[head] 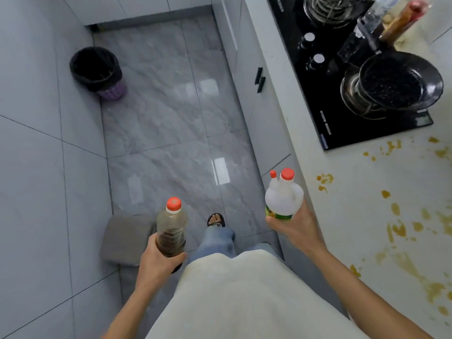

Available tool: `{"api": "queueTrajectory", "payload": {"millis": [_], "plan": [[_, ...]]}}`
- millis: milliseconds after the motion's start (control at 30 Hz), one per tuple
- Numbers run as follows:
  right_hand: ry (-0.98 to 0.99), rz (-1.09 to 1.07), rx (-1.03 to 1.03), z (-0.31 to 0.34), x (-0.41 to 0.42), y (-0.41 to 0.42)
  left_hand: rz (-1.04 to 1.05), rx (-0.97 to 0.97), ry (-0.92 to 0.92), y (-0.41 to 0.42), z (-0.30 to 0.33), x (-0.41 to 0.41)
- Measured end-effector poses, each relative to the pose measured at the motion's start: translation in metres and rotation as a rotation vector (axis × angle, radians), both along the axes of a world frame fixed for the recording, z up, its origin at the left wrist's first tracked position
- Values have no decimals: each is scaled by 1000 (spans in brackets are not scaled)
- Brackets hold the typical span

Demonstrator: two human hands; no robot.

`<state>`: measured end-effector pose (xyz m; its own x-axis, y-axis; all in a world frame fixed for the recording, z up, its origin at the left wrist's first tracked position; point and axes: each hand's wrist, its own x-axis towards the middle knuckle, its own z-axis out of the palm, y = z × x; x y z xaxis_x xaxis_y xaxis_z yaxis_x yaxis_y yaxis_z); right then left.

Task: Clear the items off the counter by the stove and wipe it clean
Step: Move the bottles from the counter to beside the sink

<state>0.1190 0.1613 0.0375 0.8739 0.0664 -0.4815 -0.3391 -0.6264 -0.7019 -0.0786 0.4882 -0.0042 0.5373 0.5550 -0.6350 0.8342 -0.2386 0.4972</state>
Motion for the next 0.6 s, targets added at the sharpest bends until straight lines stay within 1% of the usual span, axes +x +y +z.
{"api": "queueTrajectory", "payload": {"millis": [167,400,500,600], "plan": [[46,-24,-42,-7,19,32,1,-22,-42,43,-3,62],[108,-67,-36,-20,65,38,-15,-12,-158,89,-3,172],[100,-114,-52,-23,96,47,-6,1,-179,110,-6,216],[94,-121,-50,-32,142,60,-7,-12,-163,129,-8,254]]}}
